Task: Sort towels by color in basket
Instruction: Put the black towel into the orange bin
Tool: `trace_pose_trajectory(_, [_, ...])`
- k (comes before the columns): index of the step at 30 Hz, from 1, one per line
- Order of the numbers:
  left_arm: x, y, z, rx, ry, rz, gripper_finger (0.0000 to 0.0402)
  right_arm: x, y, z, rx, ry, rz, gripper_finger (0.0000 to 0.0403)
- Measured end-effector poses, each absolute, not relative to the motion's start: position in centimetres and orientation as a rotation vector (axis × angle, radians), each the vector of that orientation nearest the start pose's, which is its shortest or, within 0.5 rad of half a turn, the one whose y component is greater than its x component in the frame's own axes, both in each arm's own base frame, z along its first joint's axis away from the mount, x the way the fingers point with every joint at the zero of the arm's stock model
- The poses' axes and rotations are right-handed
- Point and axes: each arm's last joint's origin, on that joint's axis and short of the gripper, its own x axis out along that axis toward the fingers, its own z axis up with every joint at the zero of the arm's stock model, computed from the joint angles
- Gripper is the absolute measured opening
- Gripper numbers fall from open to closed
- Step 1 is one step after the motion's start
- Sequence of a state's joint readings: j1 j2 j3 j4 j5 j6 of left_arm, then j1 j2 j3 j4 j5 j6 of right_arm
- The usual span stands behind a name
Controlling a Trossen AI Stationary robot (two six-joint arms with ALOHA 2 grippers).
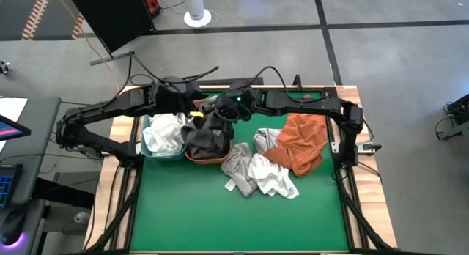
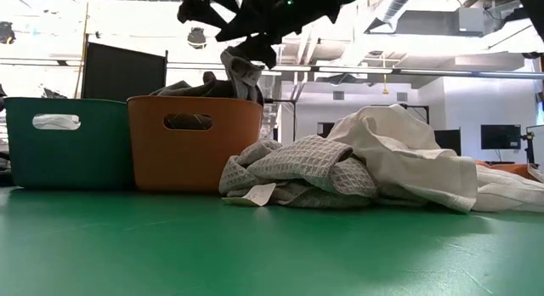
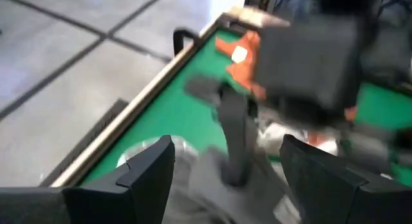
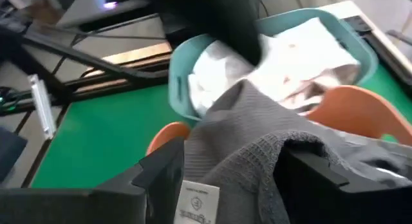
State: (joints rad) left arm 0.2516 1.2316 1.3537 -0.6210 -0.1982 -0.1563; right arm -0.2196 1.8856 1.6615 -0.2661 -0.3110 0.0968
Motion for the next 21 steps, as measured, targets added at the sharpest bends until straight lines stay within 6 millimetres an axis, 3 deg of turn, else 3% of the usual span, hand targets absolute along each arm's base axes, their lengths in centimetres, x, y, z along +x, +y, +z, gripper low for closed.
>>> trace_pose_trajectory(4, [23.8, 6.7, 38.8, -0.186, 0.56, 0.489, 0.027, 42.6, -8.2, 32.6, 0.191, 0.433, 0.078, 0.0249])
trace_pose_trajectory(13, [23.0, 6.5, 37.0, -0.196, 0.731, 0.499, 0.027, 42.5, -8.3, 32.1, 0.193, 0.471, 0.079, 0.0235])
trace_pose_trajectory(21, [24.3, 6.3, 30.8, -0.231, 0.741, 0.45, 0.027, 42.5, -8.5, 32.1, 0.204, 0.473, 0.078, 0.0233])
